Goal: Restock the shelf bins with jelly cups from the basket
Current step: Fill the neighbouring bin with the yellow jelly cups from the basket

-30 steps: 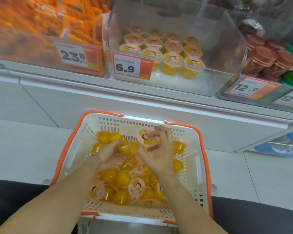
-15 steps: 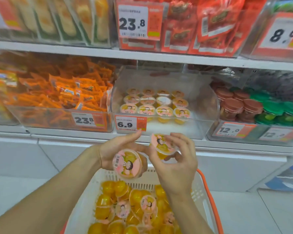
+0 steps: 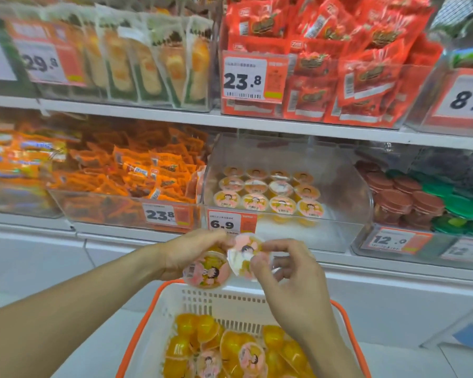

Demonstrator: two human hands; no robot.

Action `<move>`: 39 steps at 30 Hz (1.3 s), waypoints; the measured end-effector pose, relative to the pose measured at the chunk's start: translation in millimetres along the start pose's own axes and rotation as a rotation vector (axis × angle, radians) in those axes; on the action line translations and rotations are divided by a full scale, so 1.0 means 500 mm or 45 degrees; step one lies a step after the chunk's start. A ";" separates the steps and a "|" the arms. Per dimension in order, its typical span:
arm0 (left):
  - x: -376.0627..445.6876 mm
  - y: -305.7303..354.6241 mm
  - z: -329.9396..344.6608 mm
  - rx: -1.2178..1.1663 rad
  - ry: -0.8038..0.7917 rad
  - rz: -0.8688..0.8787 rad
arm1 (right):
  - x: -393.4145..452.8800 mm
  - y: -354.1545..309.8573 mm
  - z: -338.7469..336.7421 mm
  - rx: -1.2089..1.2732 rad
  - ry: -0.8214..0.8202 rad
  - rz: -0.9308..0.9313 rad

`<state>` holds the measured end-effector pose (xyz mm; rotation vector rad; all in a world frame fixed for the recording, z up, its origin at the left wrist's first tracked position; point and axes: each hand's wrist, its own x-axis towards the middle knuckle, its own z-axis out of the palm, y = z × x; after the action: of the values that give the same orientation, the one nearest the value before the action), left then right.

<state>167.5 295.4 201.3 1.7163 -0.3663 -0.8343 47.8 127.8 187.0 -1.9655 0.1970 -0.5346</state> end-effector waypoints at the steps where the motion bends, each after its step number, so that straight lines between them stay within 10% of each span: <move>1: -0.002 0.010 0.008 0.032 -0.019 0.007 | 0.001 0.002 -0.002 -0.012 -0.015 0.056; 10: 0.002 0.004 0.022 -0.037 -0.019 0.124 | 0.019 -0.031 -0.012 0.616 -0.097 0.497; 16: -0.004 0.008 0.009 0.021 -0.024 0.183 | 0.102 -0.055 -0.054 -0.274 -0.328 0.141; 20: -0.013 0.018 0.008 -0.034 -0.019 0.176 | 0.173 -0.099 -0.083 -0.391 -0.594 -0.060; 28: -0.010 0.003 0.006 -0.355 0.006 -0.221 | 0.327 -0.143 -0.032 -0.699 -0.291 -0.325; 39: -0.002 -0.010 0.003 -0.295 0.132 -0.296 | 0.382 -0.075 0.094 -1.050 -0.793 -0.262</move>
<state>164.6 296.5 196.8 1.5950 0.0019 -0.9124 234.8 112.7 257.1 -2.8711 -0.2221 0.0937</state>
